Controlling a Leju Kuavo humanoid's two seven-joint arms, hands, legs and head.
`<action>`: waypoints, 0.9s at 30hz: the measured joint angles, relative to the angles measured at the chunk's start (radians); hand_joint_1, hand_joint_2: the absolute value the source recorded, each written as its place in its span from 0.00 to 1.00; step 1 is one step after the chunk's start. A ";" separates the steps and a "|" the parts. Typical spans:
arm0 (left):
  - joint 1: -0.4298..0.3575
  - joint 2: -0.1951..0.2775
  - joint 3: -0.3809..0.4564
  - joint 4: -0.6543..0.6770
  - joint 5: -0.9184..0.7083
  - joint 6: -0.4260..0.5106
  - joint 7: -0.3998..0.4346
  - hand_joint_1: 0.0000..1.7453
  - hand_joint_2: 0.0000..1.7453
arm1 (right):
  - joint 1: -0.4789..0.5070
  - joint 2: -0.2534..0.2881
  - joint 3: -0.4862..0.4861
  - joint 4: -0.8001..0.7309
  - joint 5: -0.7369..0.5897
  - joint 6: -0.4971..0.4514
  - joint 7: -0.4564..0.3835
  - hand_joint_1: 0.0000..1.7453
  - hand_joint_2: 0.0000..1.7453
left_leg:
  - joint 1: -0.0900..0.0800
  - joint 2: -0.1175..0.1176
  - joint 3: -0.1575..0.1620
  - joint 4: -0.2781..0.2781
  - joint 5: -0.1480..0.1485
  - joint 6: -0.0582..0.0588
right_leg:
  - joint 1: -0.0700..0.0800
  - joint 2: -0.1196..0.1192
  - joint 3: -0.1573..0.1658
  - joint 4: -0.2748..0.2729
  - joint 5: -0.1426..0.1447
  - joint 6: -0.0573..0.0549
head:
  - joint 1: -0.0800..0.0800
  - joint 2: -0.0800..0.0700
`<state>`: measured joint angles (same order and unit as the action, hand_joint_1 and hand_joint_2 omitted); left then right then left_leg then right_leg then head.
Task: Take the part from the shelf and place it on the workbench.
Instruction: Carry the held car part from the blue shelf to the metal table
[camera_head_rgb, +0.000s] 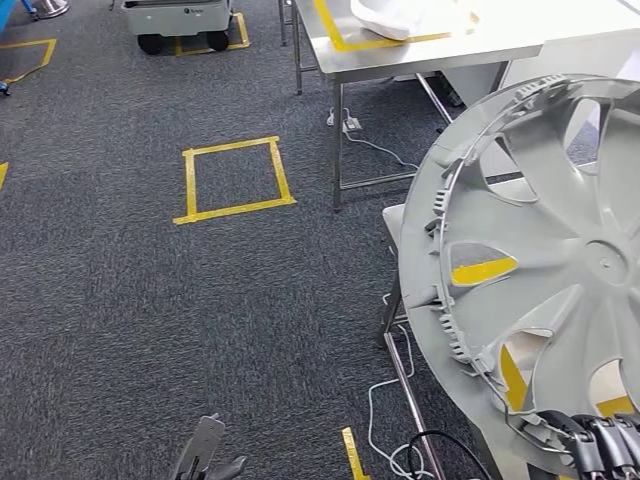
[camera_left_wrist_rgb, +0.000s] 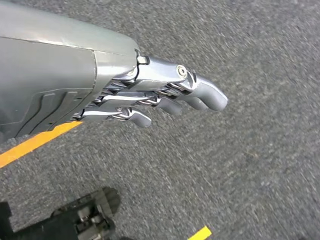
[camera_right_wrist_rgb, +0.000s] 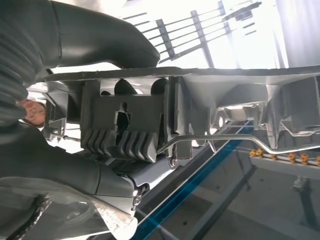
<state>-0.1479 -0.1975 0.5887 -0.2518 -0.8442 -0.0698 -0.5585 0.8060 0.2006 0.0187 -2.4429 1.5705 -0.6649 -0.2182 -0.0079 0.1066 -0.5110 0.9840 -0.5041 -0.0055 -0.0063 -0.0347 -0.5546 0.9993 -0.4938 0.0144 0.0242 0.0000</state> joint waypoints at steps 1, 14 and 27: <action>-0.002 0.000 -0.001 0.000 0.000 0.000 -0.001 0.00 1.00 | 0.000 0.000 0.000 0.000 0.000 0.000 0.000 1.00 1.00 | 0.002 -0.014 -0.003 0.010 -0.011 -0.006 | -0.001 0.009 -0.001 -0.001 0.002 -0.006 | -0.001 0.000; 0.003 0.004 -0.008 0.000 0.000 0.003 -0.002 0.00 1.00 | -0.003 0.000 0.009 -0.002 0.000 0.000 0.009 1.00 1.00 | 0.008 -0.169 -0.010 0.009 0.001 0.014 | -0.001 0.153 -0.020 0.002 0.019 -0.004 | -0.003 0.000; 0.003 0.002 -0.012 0.000 -0.002 0.003 -0.004 0.00 1.00 | -0.007 -0.002 0.009 -0.003 0.000 0.000 0.036 1.00 1.00 | 0.003 -0.018 0.003 -0.006 -0.003 0.018 | -0.003 -0.026 -0.016 0.031 -0.003 0.024 | 0.008 0.000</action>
<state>-0.1451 -0.1953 0.5763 -0.2518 -0.8461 -0.0664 -0.5627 0.7989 0.1989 0.0278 -2.4458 1.5702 -0.6649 -0.1821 -0.0046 0.0889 -0.5077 0.9775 -0.5067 0.0129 -0.0098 -0.0610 -0.5709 1.0308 -0.4969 0.0387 0.0320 0.0001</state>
